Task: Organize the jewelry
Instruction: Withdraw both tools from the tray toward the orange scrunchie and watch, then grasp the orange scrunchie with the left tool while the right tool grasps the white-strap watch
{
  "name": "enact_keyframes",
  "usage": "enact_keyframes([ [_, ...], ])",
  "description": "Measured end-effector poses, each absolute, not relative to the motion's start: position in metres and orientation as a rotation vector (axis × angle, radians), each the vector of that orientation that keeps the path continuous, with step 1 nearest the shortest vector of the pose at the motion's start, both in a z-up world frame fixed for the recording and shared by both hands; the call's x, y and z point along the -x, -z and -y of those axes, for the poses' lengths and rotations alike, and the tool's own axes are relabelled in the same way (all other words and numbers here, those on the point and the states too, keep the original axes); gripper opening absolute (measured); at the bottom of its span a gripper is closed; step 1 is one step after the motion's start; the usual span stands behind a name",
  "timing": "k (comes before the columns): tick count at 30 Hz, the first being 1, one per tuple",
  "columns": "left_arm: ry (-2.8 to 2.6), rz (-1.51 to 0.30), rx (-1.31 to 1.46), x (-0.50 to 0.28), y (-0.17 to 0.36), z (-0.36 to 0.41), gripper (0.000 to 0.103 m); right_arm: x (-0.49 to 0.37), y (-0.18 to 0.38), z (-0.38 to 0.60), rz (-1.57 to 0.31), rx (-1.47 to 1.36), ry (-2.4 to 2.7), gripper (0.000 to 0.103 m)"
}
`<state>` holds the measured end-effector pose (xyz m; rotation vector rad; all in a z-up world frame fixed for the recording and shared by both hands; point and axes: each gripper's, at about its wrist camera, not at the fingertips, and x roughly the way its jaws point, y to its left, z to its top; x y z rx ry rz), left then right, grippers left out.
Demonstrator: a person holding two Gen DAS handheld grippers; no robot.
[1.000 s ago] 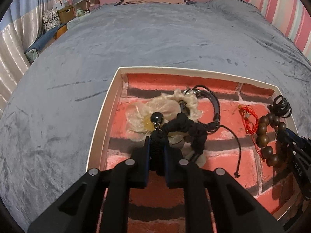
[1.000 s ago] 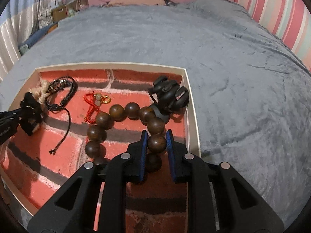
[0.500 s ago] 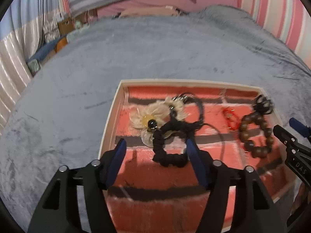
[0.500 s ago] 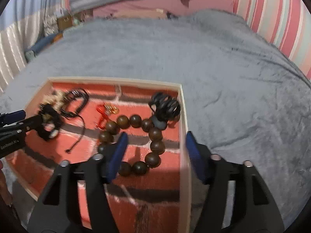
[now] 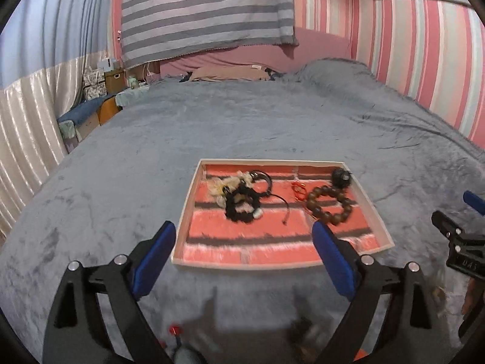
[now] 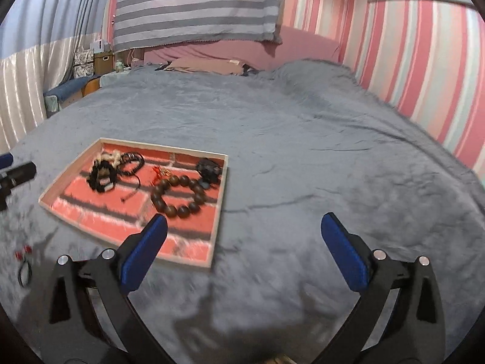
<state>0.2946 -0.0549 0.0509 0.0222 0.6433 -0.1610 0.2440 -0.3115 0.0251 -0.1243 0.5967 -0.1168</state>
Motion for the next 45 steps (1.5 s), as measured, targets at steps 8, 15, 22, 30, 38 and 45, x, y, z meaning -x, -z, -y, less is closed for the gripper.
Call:
enact_keyframes([
  [8, 0.2, -0.672, 0.012, -0.231, -0.034, 0.062, 0.094, -0.171, -0.005, 0.342, -0.594, 0.126, 0.145, 0.099],
  [15, 0.22, -0.686, 0.026, -0.195, -0.012, 0.068, 0.094, -0.139, 0.027, 0.354, -0.605, 0.093, 0.173, 0.099],
  [22, 0.221, -0.7, -0.01, -0.173, 0.015, 0.086, 0.094, -0.128, 0.052, 0.365, -0.625, 0.077, 0.18, 0.099],
  [30, 0.198, -0.73, -0.031, -0.169, 0.039, 0.101, 0.094, -0.136, 0.068, 0.389, -0.689, -0.002, 0.178, 0.091],
  [38, 0.192, -0.714, -0.056, -0.166, 0.05, 0.106, 0.093, -0.155, 0.09, 0.391, -0.803, 0.006, 0.174, 0.067],
  [45, 0.226, -0.771, -0.022, -0.178, 0.061, 0.104, 0.071, -0.162, 0.099, 0.397, -0.845, -0.018, 0.17, 0.053],
])
